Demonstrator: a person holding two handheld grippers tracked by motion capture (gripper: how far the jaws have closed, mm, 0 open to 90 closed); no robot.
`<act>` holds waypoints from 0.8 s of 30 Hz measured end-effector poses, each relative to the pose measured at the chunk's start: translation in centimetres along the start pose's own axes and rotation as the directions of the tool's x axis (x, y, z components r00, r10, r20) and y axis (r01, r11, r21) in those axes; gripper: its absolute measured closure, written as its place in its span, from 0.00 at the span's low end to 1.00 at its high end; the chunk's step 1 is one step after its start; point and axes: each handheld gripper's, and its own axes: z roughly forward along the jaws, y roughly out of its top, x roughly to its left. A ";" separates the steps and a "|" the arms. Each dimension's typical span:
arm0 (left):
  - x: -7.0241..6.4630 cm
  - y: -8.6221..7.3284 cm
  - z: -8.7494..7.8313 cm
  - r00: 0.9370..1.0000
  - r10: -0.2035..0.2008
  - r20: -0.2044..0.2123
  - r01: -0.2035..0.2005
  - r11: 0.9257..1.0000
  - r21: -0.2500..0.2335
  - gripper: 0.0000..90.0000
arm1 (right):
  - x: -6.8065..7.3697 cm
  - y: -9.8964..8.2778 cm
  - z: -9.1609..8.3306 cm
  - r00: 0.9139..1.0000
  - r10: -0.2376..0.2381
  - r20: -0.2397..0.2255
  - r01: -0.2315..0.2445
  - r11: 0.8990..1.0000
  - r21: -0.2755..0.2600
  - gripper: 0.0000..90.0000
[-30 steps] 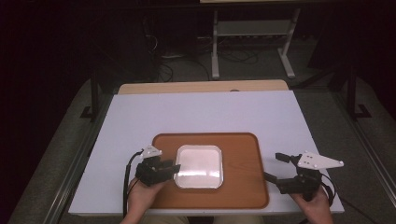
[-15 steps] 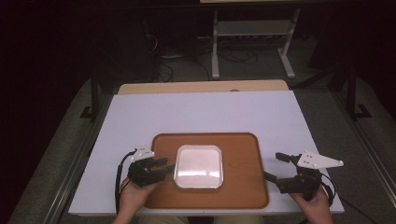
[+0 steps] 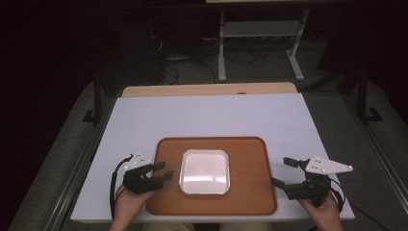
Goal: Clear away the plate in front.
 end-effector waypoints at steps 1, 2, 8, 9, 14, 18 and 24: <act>0.0 0.0 -0.1 1.000 0.009 -0.001 -0.009 1.000 -0.002 0.52 | 0.0 0.0 0.0 1.000 0.000 -0.001 0.000 1.000 0.000 0.15; 0.0 0.0 -0.2 1.000 0.016 -0.005 -0.016 1.000 -0.006 0.51 | 0.0 0.0 0.0 1.000 -0.001 -0.001 0.001 1.000 0.000 0.15; 0.4 -0.3 -1.0 0.999 0.049 -0.021 -0.050 0.998 -0.025 0.48 | 0.0 0.0 0.1 1.000 -0.002 -0.004 0.002 1.000 -0.001 0.15; 0.6 -0.3 -1.2 0.998 0.055 -0.025 -0.056 0.998 -0.029 0.47 | 0.0 0.0 0.1 1.000 -0.002 -0.005 0.002 1.000 -0.001 0.15; 1.0 -0.6 -1.8 0.996 0.078 -0.042 -0.080 0.995 -0.056 0.42 | -0.1 0.0 0.1 1.000 -0.004 -0.006 0.004 1.000 0.000 0.15; 1.4 -1.0 -2.1 0.995 0.087 -0.047 -0.090 0.994 -0.067 0.39 | -0.1 0.1 0.2 1.000 -0.005 -0.008 0.005 1.000 0.001 0.15; 2.8 -1.6 -2.5 0.996 0.045 -0.071 -0.050 0.996 -0.069 0.35 | 0.0 0.1 0.2 1.000 -0.004 -0.010 0.004 1.000 0.008 0.15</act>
